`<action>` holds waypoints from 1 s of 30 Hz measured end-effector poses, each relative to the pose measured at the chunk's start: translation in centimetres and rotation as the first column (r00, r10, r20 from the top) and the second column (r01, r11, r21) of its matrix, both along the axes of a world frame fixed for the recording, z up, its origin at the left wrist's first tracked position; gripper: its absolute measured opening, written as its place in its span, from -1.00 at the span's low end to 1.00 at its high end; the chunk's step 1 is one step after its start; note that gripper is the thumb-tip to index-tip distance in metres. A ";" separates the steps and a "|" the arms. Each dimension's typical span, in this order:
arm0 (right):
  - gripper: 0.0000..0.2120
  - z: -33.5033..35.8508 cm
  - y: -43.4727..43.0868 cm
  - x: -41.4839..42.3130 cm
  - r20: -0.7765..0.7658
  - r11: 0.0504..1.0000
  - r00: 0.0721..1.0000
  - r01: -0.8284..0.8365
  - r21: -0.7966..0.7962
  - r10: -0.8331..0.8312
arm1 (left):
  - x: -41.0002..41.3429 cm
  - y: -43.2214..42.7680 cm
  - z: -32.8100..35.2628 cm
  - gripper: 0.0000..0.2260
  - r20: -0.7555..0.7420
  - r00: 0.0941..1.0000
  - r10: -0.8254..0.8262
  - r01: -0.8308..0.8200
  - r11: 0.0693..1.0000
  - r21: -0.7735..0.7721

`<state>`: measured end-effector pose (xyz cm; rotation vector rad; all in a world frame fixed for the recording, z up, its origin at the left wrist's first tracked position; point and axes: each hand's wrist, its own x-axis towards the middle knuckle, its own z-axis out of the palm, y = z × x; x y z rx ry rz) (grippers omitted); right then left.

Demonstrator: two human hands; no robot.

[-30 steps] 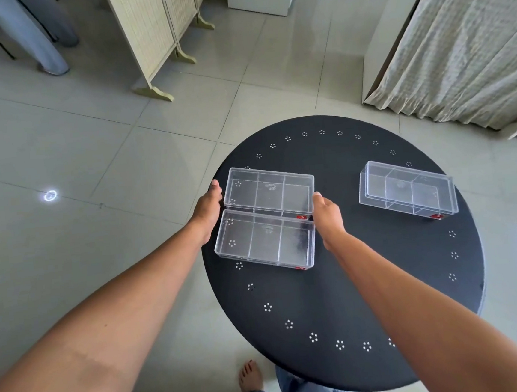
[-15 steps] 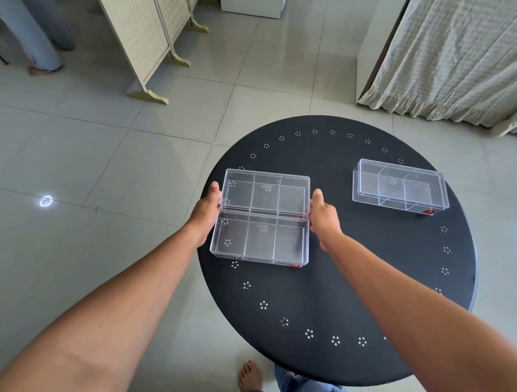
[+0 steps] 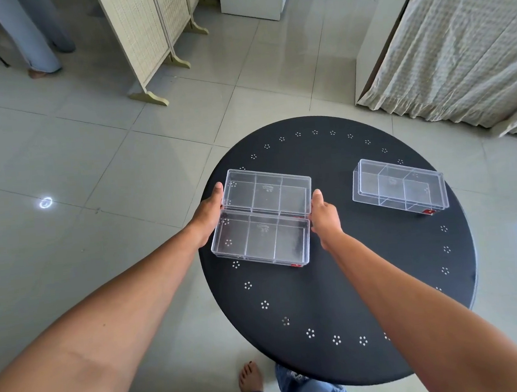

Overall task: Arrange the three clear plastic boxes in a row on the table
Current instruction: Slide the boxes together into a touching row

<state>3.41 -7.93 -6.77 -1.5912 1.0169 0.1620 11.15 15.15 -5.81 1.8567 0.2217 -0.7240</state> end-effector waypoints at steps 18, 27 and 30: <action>-0.49 -0.6 -0.2 -0.1 0.028 0.998 0.999 -0.030 -0.046 0.031 | 0.0 -0.3 -0.1 -0.37 0.092 0.995 0.027 -0.034 0.997 0.073; -0.70 0.7 -3.4 -0.3 0.046 0.955 0.998 -0.028 -0.295 0.044 | 2.2 -3.5 3.1 -0.68 0.430 0.901 0.059 -0.160 0.966 0.203; -0.68 1.2 -5.7 -0.7 0.029 0.909 0.997 -0.053 -0.413 0.071 | 2.4 -6.8 4.2 -0.71 0.421 0.907 -0.007 -0.066 0.985 0.159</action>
